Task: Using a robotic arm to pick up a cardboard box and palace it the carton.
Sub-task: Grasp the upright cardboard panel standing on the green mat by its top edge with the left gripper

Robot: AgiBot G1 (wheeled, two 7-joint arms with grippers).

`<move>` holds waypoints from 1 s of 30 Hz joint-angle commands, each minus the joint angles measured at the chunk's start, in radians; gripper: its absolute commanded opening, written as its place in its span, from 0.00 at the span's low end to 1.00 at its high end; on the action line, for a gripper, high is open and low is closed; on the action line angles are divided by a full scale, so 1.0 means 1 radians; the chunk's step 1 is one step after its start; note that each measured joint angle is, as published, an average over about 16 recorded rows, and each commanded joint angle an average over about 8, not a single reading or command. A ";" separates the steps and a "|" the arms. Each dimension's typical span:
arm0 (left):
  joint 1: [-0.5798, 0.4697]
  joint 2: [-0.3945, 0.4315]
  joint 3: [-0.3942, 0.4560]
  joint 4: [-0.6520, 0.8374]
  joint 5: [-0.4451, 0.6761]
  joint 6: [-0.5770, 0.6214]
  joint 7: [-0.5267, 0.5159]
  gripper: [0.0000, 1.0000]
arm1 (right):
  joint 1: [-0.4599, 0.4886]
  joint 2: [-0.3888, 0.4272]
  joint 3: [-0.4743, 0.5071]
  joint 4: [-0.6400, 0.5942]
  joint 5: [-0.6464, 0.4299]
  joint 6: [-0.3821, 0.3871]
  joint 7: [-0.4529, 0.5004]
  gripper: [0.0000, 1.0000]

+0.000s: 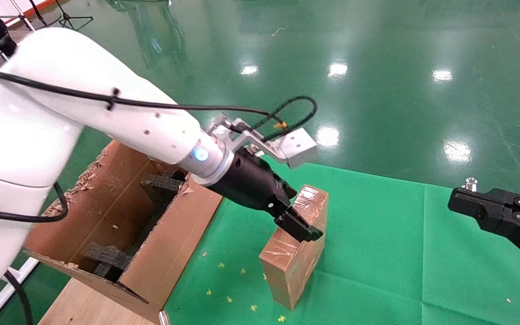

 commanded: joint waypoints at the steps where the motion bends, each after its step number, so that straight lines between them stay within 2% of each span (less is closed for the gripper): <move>1: -0.006 0.020 0.022 -0.009 0.037 0.006 -0.033 1.00 | 0.000 0.000 0.000 0.000 0.000 0.000 0.000 0.00; 12: 0.016 0.037 0.055 -0.031 0.082 -0.006 -0.101 1.00 | 0.000 0.000 0.000 0.000 0.000 0.000 0.000 0.00; 13: 0.017 0.037 0.058 -0.033 0.087 -0.007 -0.103 1.00 | 0.000 0.000 0.000 0.000 0.000 0.000 0.000 0.04; 18: 0.018 0.040 0.067 -0.039 0.100 -0.011 -0.107 0.98 | 0.000 0.000 0.000 0.000 0.000 0.000 0.000 0.65; 19: 0.017 0.041 0.069 -0.039 0.102 -0.011 -0.108 0.90 | 0.000 0.000 0.000 0.000 0.000 0.000 0.000 0.78; 21: 0.016 0.042 0.070 -0.039 0.104 -0.011 -0.108 0.65 | 0.000 0.000 0.000 0.000 0.000 0.000 0.000 0.99; 26: 0.015 0.042 0.071 -0.040 0.106 -0.011 -0.108 0.04 | 0.000 0.000 0.000 0.000 0.000 0.000 0.000 1.00; 27: 0.015 0.042 0.071 -0.040 0.105 -0.011 -0.108 0.00 | 0.000 0.000 0.000 0.000 0.000 0.000 0.000 1.00; 30: 0.016 0.041 0.070 -0.040 0.104 -0.011 -0.108 0.00 | 0.000 0.000 0.000 0.000 0.000 0.000 0.000 1.00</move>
